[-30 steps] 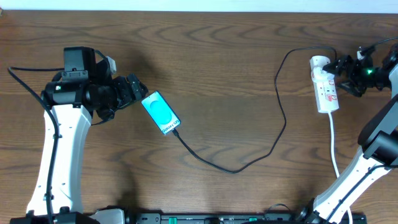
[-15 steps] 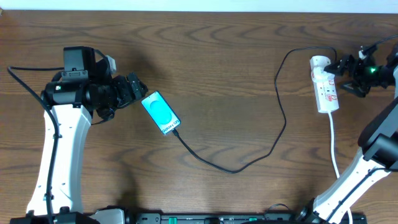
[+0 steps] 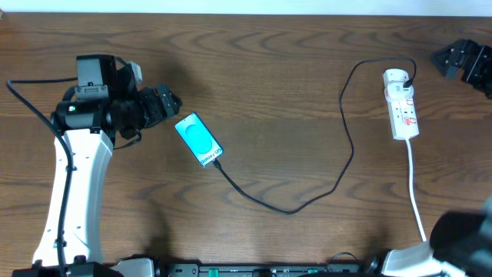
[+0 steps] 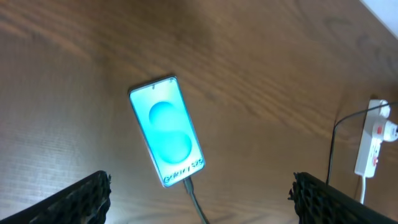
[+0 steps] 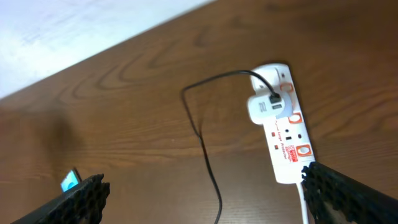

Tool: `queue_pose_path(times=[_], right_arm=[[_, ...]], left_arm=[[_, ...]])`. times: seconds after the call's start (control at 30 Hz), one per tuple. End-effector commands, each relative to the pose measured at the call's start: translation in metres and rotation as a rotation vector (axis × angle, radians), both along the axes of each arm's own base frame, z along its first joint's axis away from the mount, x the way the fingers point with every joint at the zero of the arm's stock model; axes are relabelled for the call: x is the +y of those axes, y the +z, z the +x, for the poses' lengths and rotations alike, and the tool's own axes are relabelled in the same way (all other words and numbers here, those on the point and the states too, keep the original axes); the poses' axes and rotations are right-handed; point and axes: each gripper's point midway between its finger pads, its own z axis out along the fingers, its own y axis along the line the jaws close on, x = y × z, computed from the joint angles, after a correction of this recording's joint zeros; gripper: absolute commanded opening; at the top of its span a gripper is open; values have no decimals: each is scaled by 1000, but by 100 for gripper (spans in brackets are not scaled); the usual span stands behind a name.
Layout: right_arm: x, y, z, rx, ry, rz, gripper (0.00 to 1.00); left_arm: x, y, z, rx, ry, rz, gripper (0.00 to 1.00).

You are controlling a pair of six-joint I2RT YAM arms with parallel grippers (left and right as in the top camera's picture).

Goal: Plug charger to phone and switch on socket

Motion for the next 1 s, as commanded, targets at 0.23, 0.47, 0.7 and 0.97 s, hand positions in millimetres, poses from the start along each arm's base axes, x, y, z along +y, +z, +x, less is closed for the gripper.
queue_pose_path(times=[0.23,0.47,0.7,0.97], right_arm=[[86,64,-42,-136,141,-177,99],[100,61,-45,-124,180,-170,99],[100,60,-46,-118,181,-168,99],[100,60,-46,-118,181,-168,99]], left_arm=[[4,11,10,-69,-6,26,93],[4,10,10,-67,-6,26,93],[4,10,10,-67,-6,26,93],[4,10,10,-67,-6,26,93]])
